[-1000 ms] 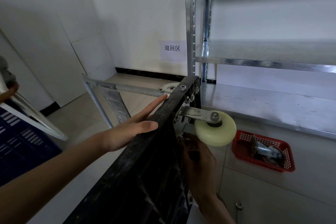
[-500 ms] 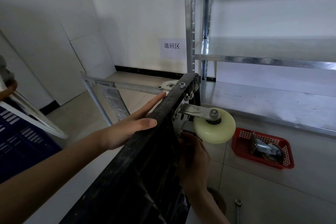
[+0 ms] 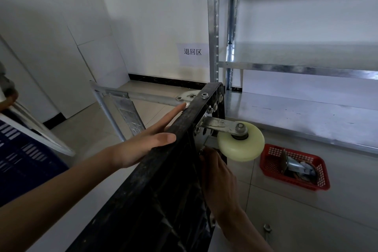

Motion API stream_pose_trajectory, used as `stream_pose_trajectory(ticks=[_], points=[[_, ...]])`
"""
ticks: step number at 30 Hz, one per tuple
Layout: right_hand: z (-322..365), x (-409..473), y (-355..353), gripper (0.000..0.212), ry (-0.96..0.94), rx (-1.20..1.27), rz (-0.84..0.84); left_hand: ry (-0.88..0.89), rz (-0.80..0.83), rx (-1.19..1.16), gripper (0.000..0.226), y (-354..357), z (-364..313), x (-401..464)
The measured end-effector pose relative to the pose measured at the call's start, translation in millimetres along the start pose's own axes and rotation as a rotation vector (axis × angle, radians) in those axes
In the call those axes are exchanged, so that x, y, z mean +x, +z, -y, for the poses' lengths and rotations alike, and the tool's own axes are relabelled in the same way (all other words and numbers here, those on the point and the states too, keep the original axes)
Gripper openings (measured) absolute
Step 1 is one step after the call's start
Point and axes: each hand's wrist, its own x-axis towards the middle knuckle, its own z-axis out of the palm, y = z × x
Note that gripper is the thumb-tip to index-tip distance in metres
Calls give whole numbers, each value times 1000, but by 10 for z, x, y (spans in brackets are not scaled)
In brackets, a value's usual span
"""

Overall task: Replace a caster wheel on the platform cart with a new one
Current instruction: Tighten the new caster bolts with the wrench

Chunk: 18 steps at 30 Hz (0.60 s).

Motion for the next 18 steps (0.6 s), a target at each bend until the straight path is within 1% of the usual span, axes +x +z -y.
stream_pose_trajectory(ticks=[4,8,10,12,14,18], points=[[27,35,-11,36,-10,-11,6,10,-13,4,84,-2,5,-1],[44,34,-17,34,20,20,37,10,-6,6,87,-7,16,4],[31,26,-9,29,45,38,46,17,-13,6,89,-8,16,10],[19,19,7,20,61,49,49,24,-12,2,93,-6,13,15],[19,7,36,12,89,55,63,22,-9,-3,93,-7,15,19],[32,-6,82,25,115,73,59,16,6,14,91,-8,14,12]])
